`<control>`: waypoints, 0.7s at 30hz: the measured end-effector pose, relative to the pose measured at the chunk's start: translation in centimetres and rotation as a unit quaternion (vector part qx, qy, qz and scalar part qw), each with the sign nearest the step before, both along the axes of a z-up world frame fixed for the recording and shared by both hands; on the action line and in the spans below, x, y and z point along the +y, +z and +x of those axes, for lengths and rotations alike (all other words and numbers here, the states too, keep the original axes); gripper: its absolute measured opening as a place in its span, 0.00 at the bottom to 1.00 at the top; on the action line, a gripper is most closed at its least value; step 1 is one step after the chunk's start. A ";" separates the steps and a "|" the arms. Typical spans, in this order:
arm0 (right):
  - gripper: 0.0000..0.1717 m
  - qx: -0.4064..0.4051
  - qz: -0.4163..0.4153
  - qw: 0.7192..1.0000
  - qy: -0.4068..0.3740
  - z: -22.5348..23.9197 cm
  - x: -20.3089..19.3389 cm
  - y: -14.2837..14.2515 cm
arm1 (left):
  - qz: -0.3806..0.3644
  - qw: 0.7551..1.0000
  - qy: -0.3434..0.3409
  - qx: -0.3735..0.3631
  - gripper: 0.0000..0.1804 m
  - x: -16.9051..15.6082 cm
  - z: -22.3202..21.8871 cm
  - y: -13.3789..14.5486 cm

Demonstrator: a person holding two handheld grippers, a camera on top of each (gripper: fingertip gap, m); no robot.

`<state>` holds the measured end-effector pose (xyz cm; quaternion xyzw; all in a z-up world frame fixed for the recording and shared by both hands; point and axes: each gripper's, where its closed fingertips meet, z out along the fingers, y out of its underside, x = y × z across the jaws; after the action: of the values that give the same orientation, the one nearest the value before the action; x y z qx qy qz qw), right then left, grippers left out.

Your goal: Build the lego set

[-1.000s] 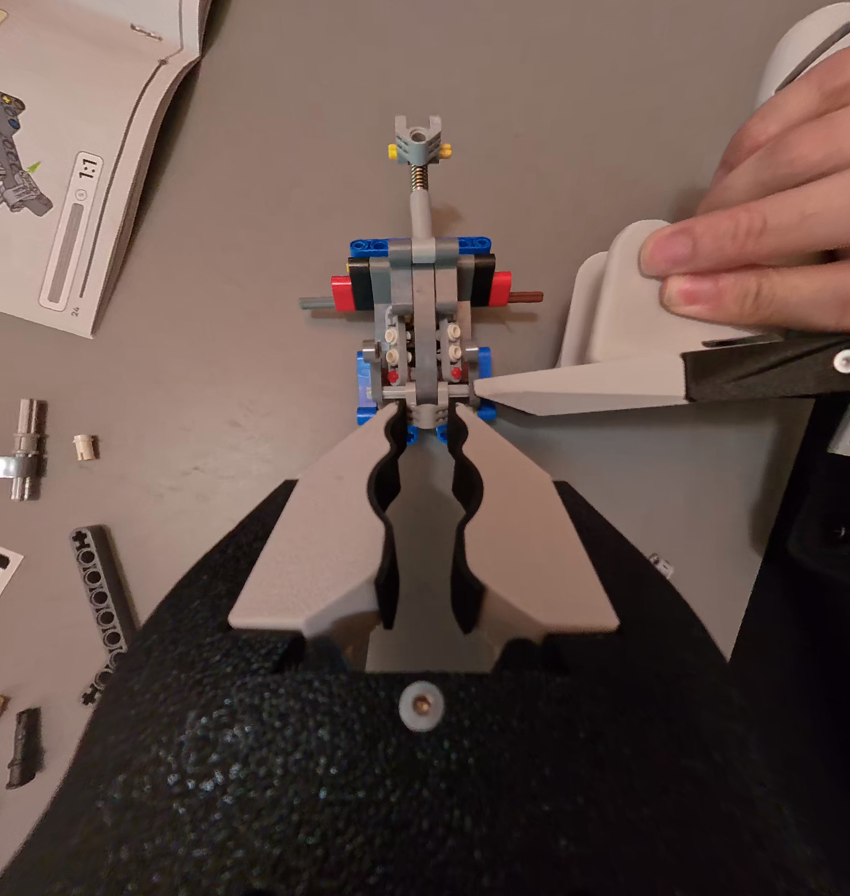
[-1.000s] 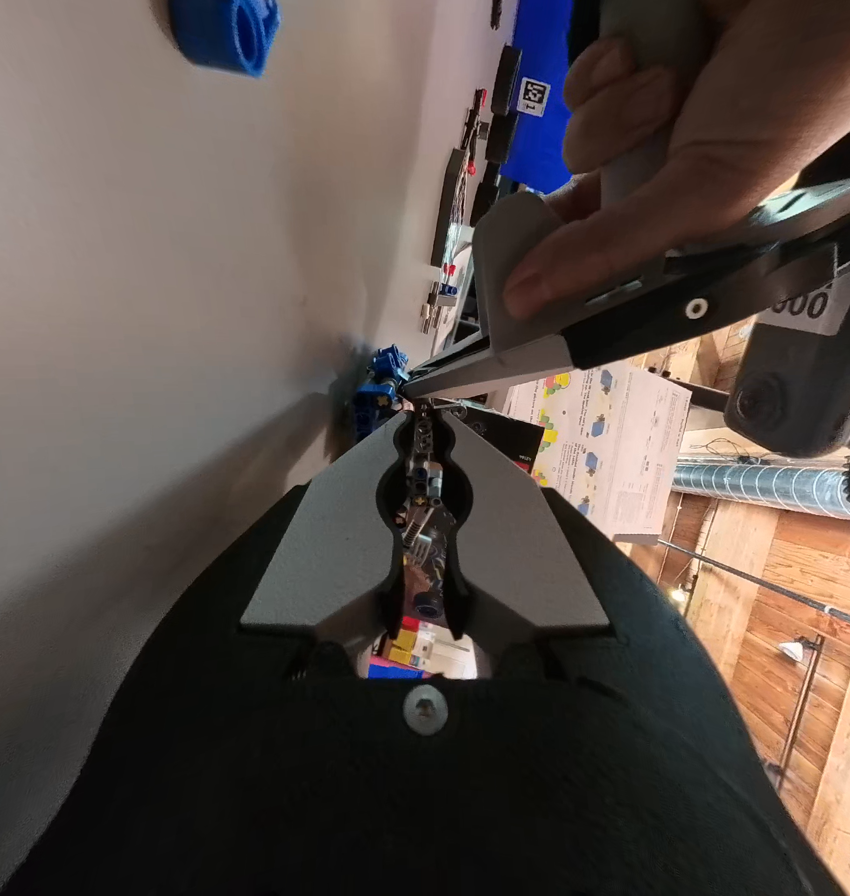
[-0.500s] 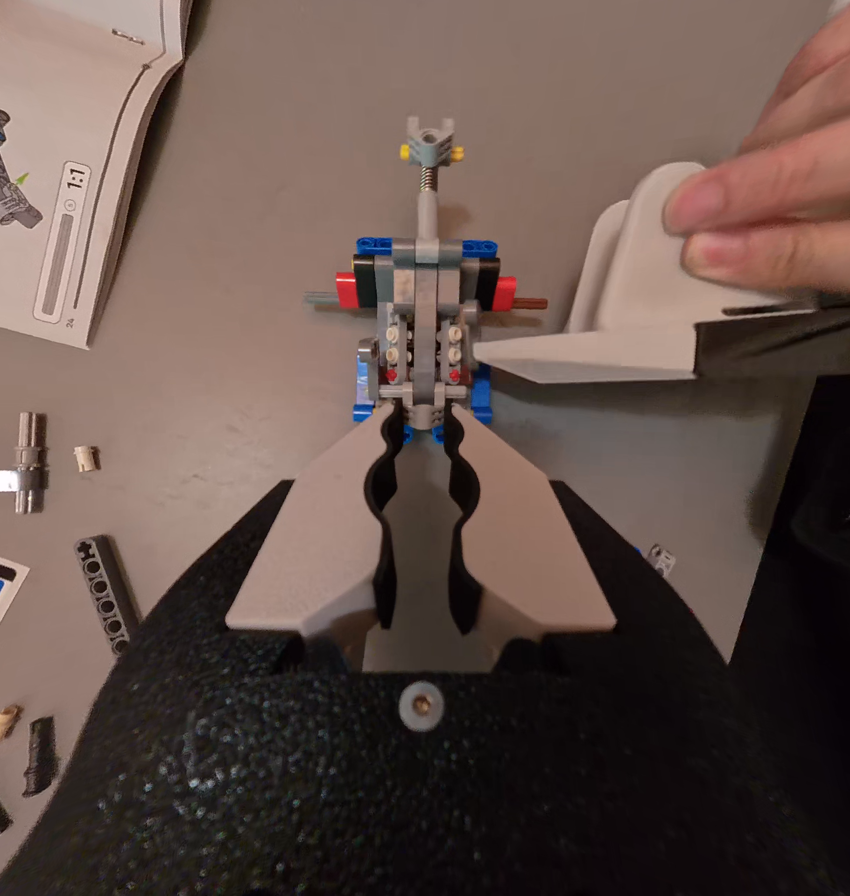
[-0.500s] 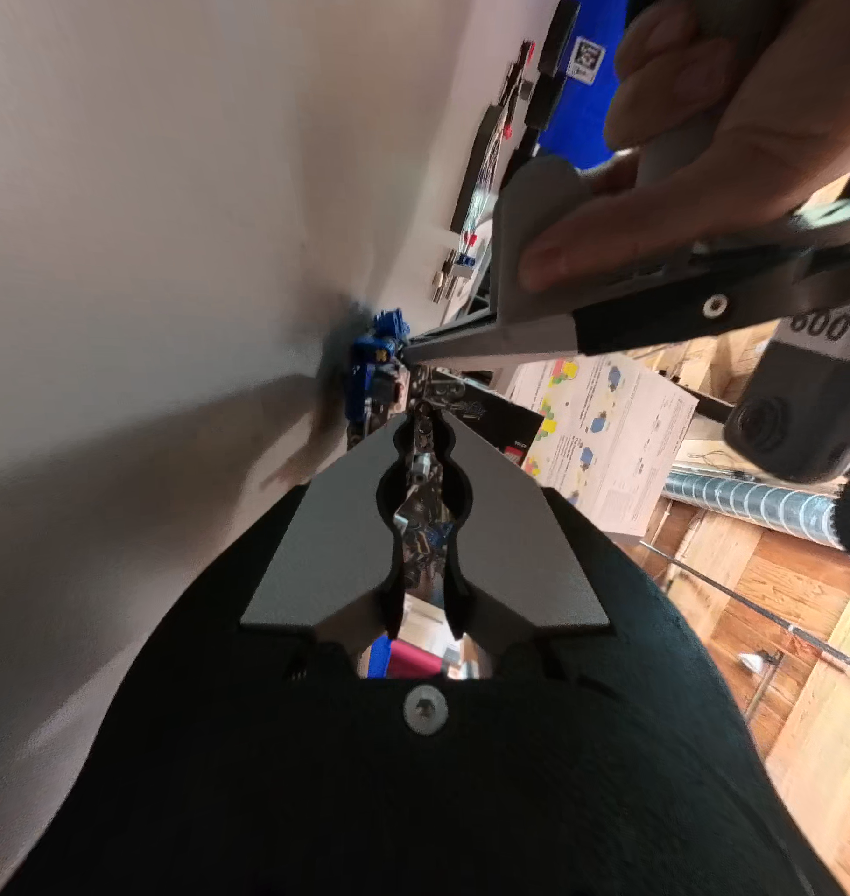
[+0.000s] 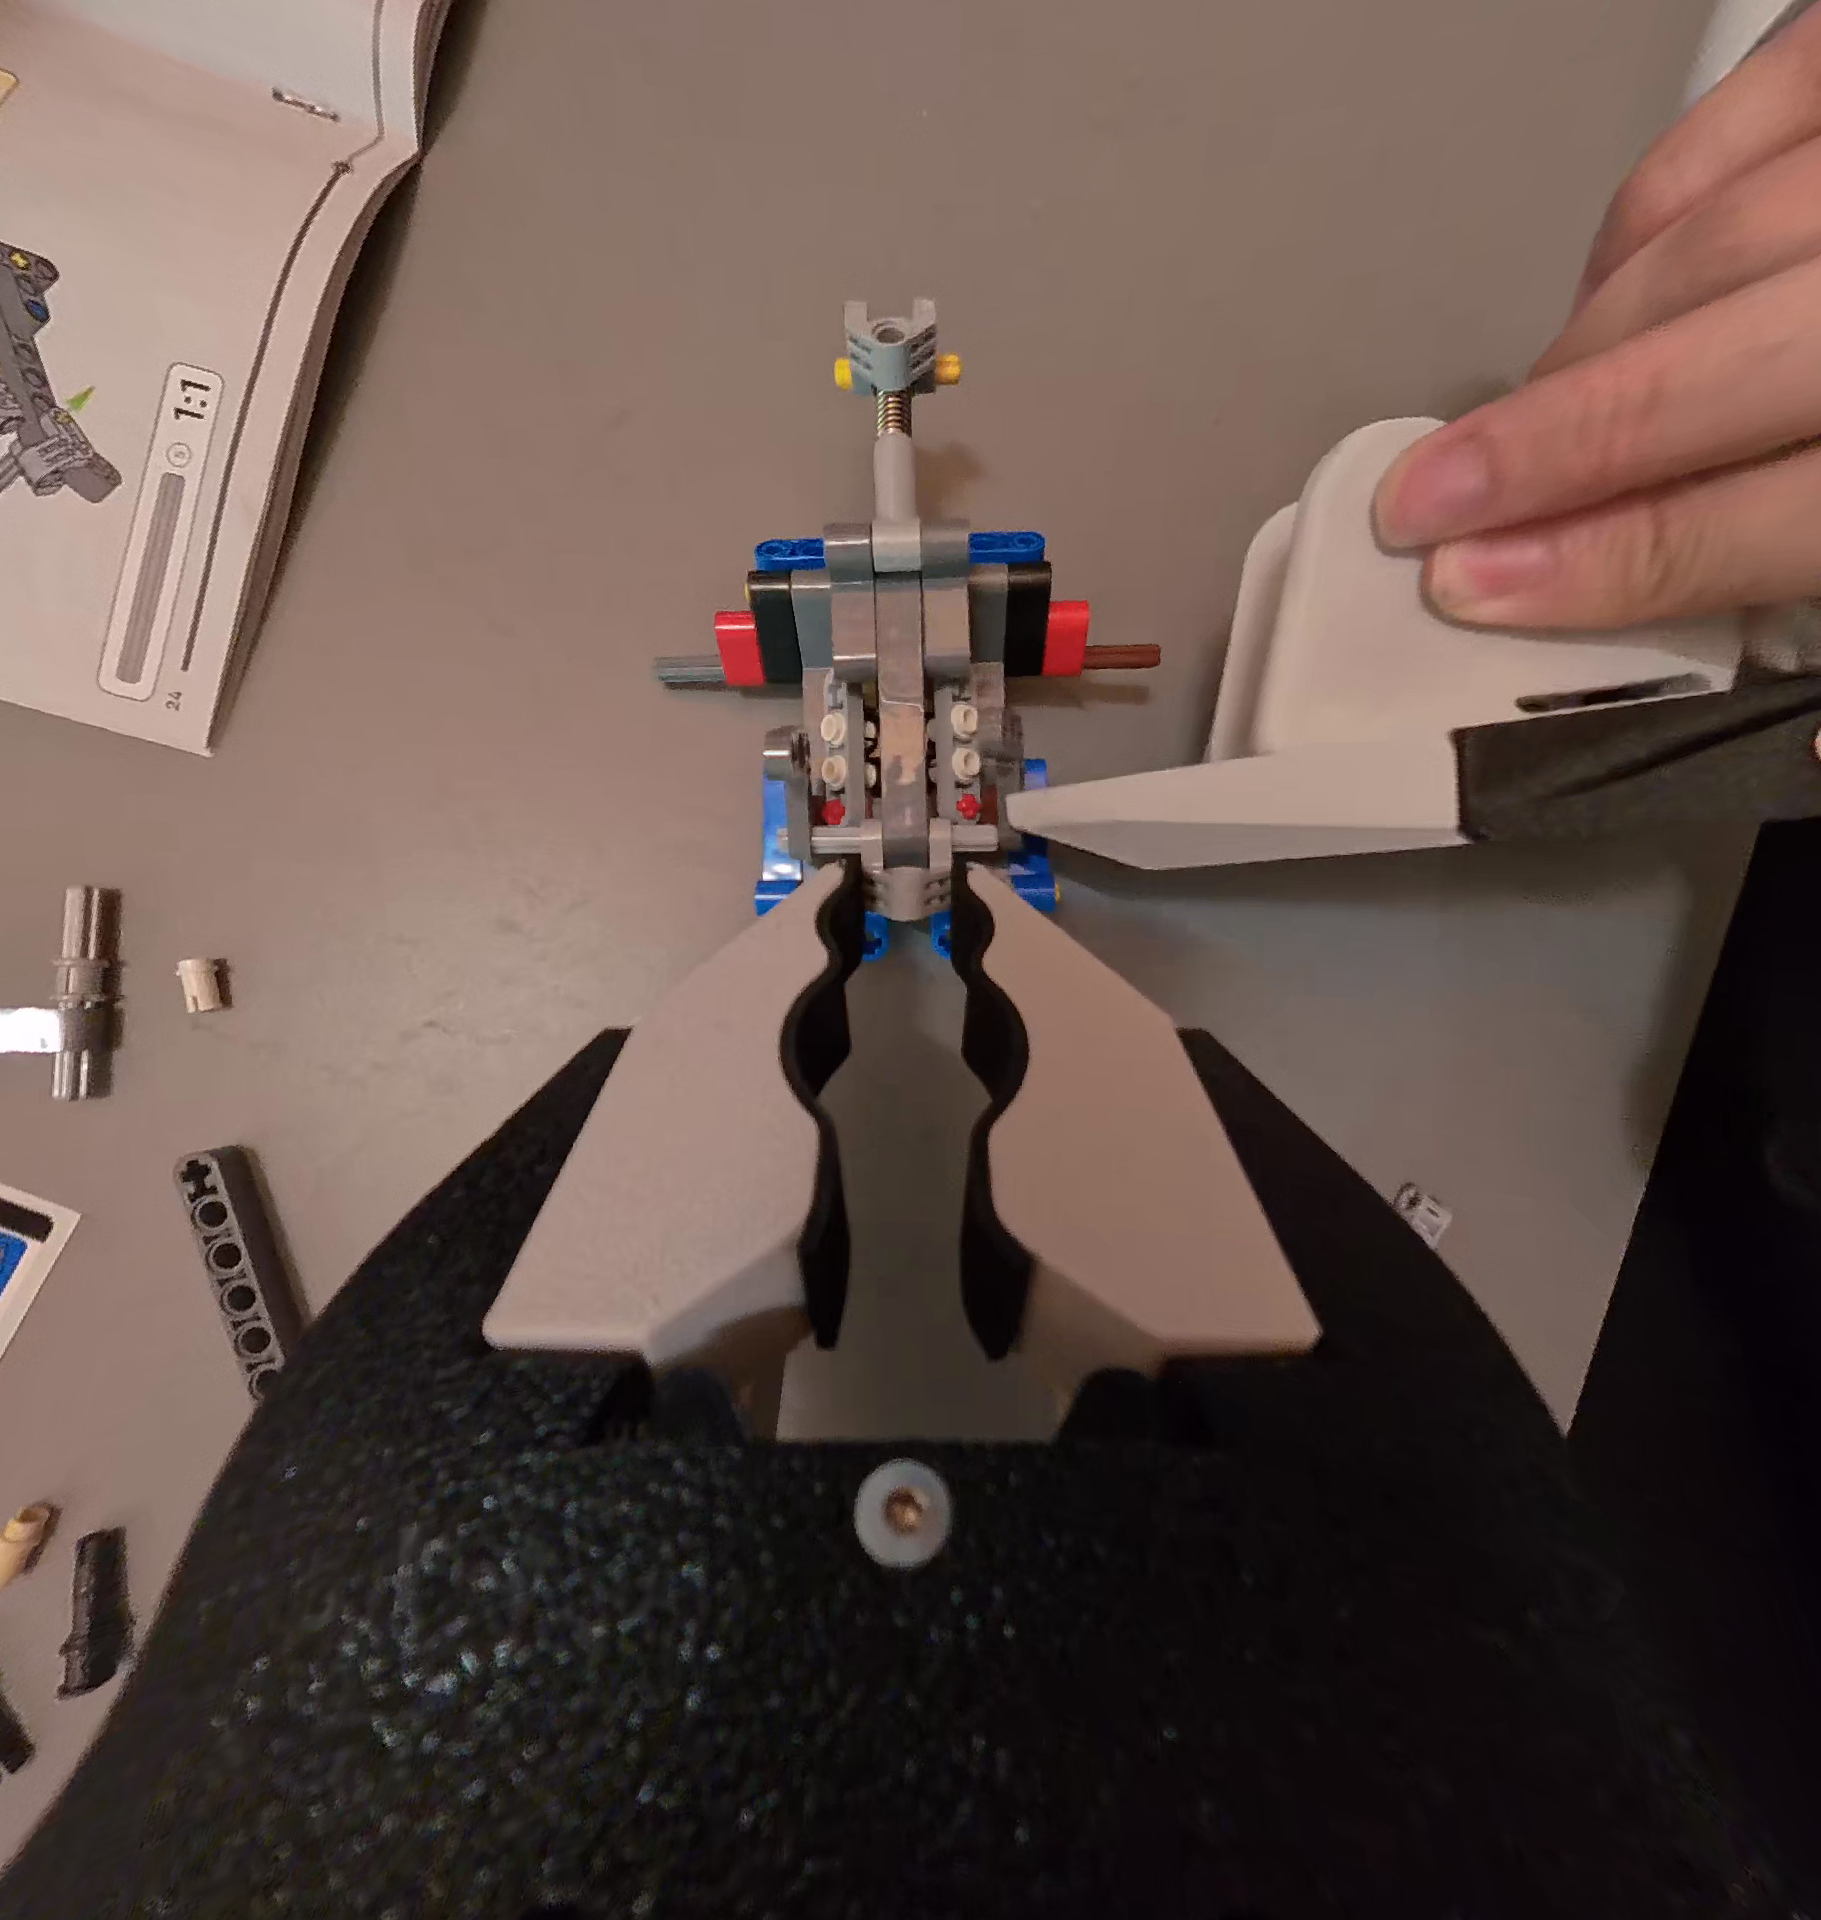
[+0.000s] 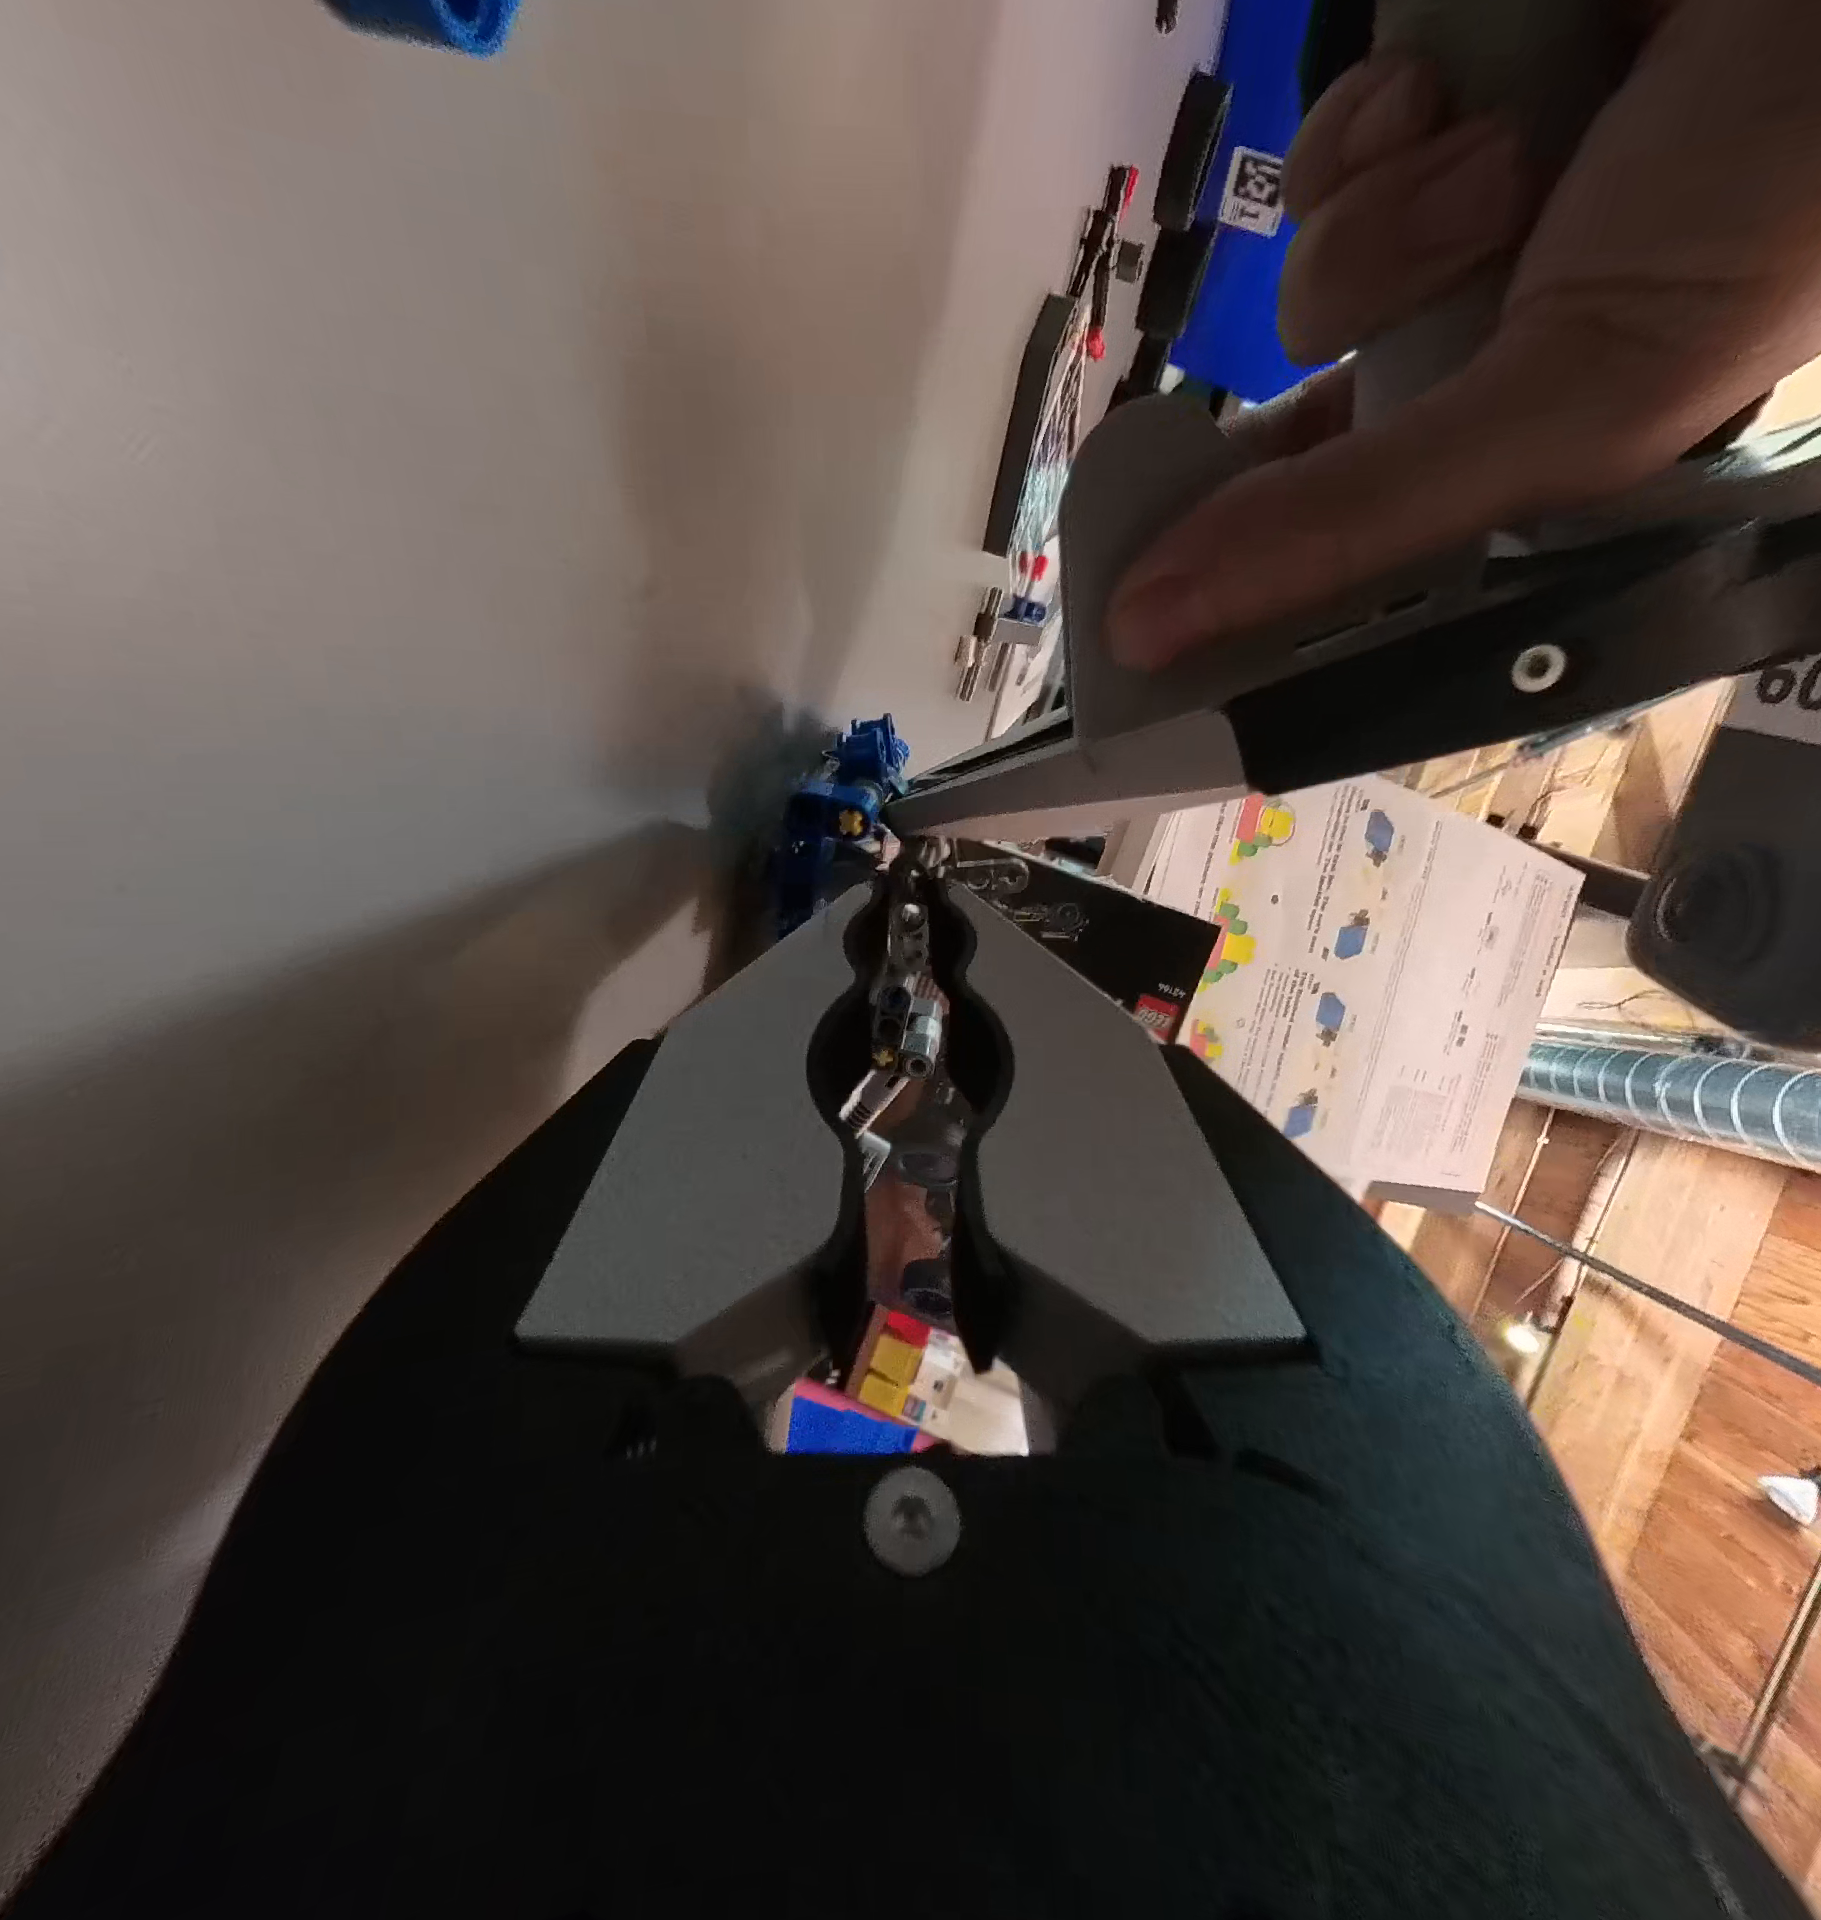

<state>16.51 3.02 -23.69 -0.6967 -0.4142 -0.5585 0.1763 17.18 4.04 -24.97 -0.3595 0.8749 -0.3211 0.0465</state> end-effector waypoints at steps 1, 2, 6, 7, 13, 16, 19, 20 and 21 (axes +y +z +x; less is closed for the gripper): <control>0.02 0.006 0.002 1.000 -0.004 0.0 0.0 0.0 | 0.001 1.000 0.000 0.000 0.07 0.0 0.0 0.0; 0.02 0.012 0.006 1.000 -0.011 0.1 0.0 0.0 | 0.000 1.000 0.002 -0.001 0.07 0.0 0.0 0.0; 0.02 0.025 0.010 0.999 -0.031 0.2 0.1 0.1 | 0.003 1.000 0.006 -0.005 0.07 0.1 0.1 0.0; 0.02 0.028 0.015 0.999 -0.040 0.2 0.2 0.3 | 0.002 1.000 0.004 -0.005 0.07 0.1 0.1 0.0; 0.02 0.057 0.019 0.998 -0.036 0.1 0.4 0.3 | -0.005 1.000 0.006 -0.004 0.07 0.1 0.2 0.1; 0.02 0.073 0.027 0.996 -0.039 0.2 0.3 0.3 | -0.015 1.000 0.007 -0.001 0.07 0.1 0.2 0.1; 0.02 0.084 0.032 0.995 -0.039 0.3 0.4 0.3 | -0.028 1.000 0.008 0.005 0.07 0.1 0.3 0.1; 0.02 0.084 0.031 0.995 -0.037 0.3 0.4 0.3 | -0.034 0.999 0.009 0.008 0.07 0.0 0.3 0.2; 0.03 0.081 0.028 0.996 -0.035 0.3 0.3 0.4 | -0.040 0.999 0.009 0.010 0.07 0.0 0.3 0.2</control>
<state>16.86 3.35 -23.33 -0.7486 -0.3582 -0.5170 0.2095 17.46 4.06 -24.81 -0.3725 0.8585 -0.3516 0.0262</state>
